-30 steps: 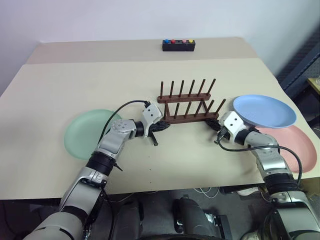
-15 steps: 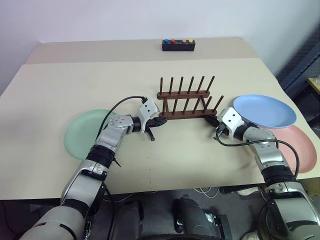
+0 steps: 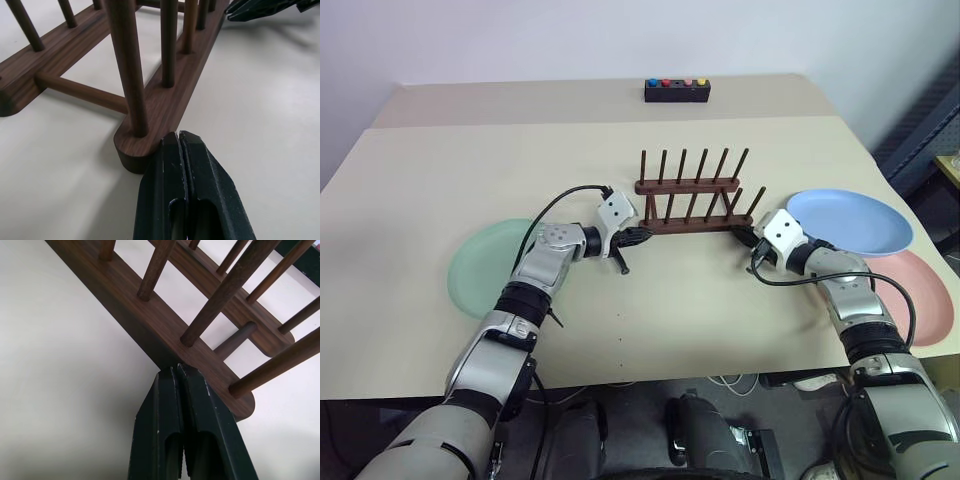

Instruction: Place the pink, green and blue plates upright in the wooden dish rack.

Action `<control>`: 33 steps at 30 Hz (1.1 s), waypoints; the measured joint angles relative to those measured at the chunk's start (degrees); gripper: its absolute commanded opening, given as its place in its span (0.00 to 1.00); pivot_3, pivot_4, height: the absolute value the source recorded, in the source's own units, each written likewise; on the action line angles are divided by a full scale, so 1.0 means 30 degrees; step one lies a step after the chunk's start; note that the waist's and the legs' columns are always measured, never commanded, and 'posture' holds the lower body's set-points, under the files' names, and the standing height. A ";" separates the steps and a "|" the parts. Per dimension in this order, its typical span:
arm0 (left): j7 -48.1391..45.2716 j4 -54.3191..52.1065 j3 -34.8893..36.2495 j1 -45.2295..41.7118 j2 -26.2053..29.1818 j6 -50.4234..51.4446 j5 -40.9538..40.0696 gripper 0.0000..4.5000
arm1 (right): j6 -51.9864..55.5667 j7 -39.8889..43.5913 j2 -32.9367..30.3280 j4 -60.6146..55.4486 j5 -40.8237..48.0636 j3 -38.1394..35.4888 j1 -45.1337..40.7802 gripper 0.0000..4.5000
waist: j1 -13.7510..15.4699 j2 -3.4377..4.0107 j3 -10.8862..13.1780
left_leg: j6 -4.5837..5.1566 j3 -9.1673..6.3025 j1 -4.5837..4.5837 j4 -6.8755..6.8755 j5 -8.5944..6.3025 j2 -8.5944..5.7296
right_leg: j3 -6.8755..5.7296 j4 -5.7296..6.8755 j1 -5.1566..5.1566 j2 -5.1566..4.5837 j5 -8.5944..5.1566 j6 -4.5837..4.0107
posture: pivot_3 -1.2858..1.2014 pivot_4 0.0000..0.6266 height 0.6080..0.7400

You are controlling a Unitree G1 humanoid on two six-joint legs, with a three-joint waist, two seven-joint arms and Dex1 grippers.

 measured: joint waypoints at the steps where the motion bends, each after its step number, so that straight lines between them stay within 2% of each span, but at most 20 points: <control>1: -0.0001 0.0000 0.0000 0.0000 -0.0017 -0.0007 0.0004 0.00 | -0.0069 -0.0068 0.0033 0.0067 -0.0035 0.0000 -0.0059 0.02 | -0.0007 0.0000 0.0000 | -0.0001 -0.0001 0.0000 0.0000 0.0000 0.0000 | -0.0001 0.0000 0.0000 0.0000 0.0000 0.0000 | 0.52 0.24 1.00; 18: 0.0003 -0.0026 0.0146 0.0011 -0.0108 -0.0033 0.0000 0.00 | -0.0702 -0.0236 0.0480 0.0860 -0.0350 0.0000 -0.0424 0.02 | -0.0001 0.0000 0.0000 | -0.0001 0.0000 0.0000 0.0000 0.0001 0.0001 | 0.0000 0.0000 -0.0001 0.0000 0.0000 0.0001 | 0.52 0.24 1.00; 21: -0.0560 -0.0975 0.0565 0.0252 0.0063 0.1096 -0.0570 0.00 | -0.0175 0.0719 0.0468 -0.0674 0.0467 -0.0098 0.0310 0.02 | -0.0009 0.0001 0.0001 | -0.0001 -0.0002 -0.0002 -0.0007 0.0001 0.0006 | -0.0001 0.0000 -0.0004 0.0002 0.0000 0.0001 | 0.52 0.24 1.00; 29: -0.3709 -0.9622 0.1234 0.1625 0.3476 0.8625 -0.4072 0.00 | 0.4555 0.3658 0.0243 -0.8290 0.5638 -0.1318 0.4067 0.02 | -0.0042 0.0006 0.0003 | -0.0002 -0.0012 0.0001 -0.0011 0.0000 0.0014 | 0.0000 0.0009 -0.0005 0.0002 0.0000 0.0002 | 0.52 0.24 1.00; 32: -0.4580 -1.0870 0.1425 0.2176 0.5089 1.0166 -0.4882 0.00 | 0.5993 0.4023 -0.0192 -1.0205 0.7153 -0.2191 0.4790 0.02 | -0.0029 0.0006 0.0004 | -0.0001 -0.0013 0.0008 -0.0010 0.0000 0.0014 | -0.0001 0.0017 -0.0004 0.0003 0.0000 0.0000 | 0.52 0.24 1.00; 33: -0.4790 -1.0902 0.1568 0.2253 0.5530 1.0589 -0.5151 0.05 | 0.6395 0.4006 -0.0251 -1.0613 0.7503 -0.2535 0.4889 0.01 | -0.0015 0.0006 0.0004 | -0.0001 -0.0013 0.0006 -0.0007 0.0000 0.0013 | -0.0001 0.0016 -0.0004 0.0003 0.0000 -0.0001 | 0.52 0.24 1.00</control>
